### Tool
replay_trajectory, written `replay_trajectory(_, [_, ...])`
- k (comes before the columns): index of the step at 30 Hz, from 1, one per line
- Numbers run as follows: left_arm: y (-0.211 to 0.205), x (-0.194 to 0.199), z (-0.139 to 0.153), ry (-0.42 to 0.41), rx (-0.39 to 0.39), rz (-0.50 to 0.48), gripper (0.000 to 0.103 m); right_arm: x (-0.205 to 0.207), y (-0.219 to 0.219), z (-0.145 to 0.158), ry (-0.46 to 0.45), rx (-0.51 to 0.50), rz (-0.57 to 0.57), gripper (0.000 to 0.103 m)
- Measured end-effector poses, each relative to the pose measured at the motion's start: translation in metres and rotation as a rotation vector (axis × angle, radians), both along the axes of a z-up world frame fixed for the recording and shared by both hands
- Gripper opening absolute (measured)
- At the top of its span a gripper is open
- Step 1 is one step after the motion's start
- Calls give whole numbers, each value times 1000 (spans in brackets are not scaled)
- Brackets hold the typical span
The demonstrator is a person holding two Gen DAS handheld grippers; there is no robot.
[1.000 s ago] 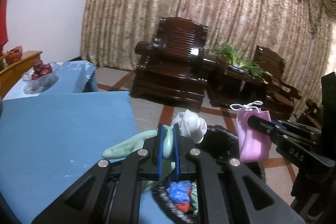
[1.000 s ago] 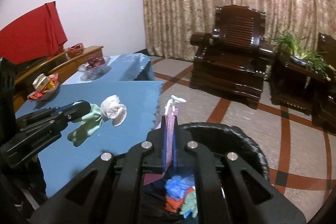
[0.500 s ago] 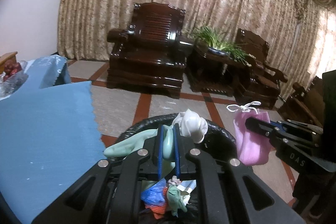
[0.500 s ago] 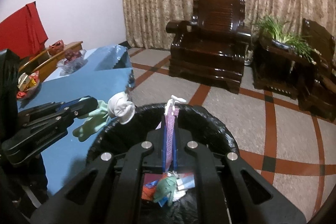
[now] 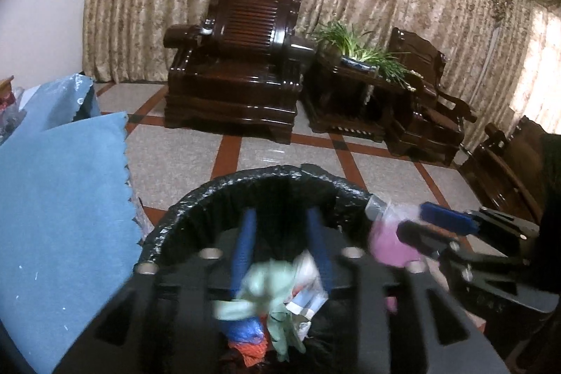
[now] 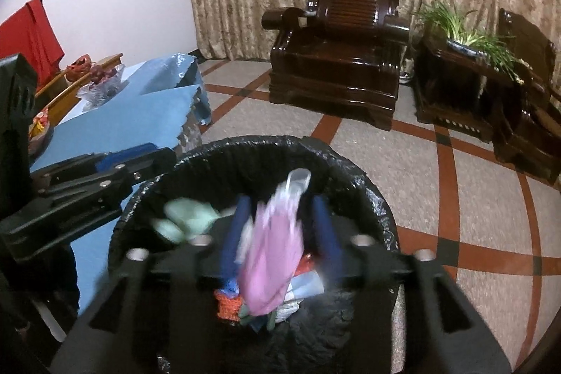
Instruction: Collect trash
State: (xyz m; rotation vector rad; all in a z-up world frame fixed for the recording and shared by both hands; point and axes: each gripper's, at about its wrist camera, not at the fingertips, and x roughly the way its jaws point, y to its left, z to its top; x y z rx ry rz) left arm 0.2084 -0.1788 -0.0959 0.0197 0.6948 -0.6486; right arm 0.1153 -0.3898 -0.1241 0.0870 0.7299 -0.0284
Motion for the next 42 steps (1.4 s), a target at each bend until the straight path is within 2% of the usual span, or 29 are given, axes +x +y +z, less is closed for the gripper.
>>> replay_trajectory(1, [4, 1, -1, 3, -3, 7, 44, 1, -1, 0, -1, -1, -3, 60])
replay_trajectory(3, [7, 4, -1, 7, -3, 17, 52, -2, -2, 0, -6, -9, -12, 87])
replay_trajectory(4, [11, 4, -1, 4, -3, 27, 56, -4, -1, 1, -13, -14, -16, 91])
replay_trajectory(6, [18, 4, 2, -11, -3, 41, 71, -6, -1, 5, -26, -12, -16, 95])
replay_trajectory(9, [32, 1, 8, -28, -5, 70, 84, -11, -2, 11, -39, 24, -22, 97])
replay_trajectory(15, [63, -9, 24, -48, -12, 150, 97, -17, 9, 30, -63, 66, -9, 97])
replay_trajectory(22, [93, -25, 31, -29, 8, 229, 97, -22, 30, 47, -64, 71, 12, 98])
replay_trajectory(31, [126, -57, 51, -62, 45, 314, 97, -33, 59, 72, -88, 59, 62, 98])
replay_trajectory(42, [153, -97, 80, -114, 75, 369, 97, -56, 94, 107, -144, 40, 123, 98])
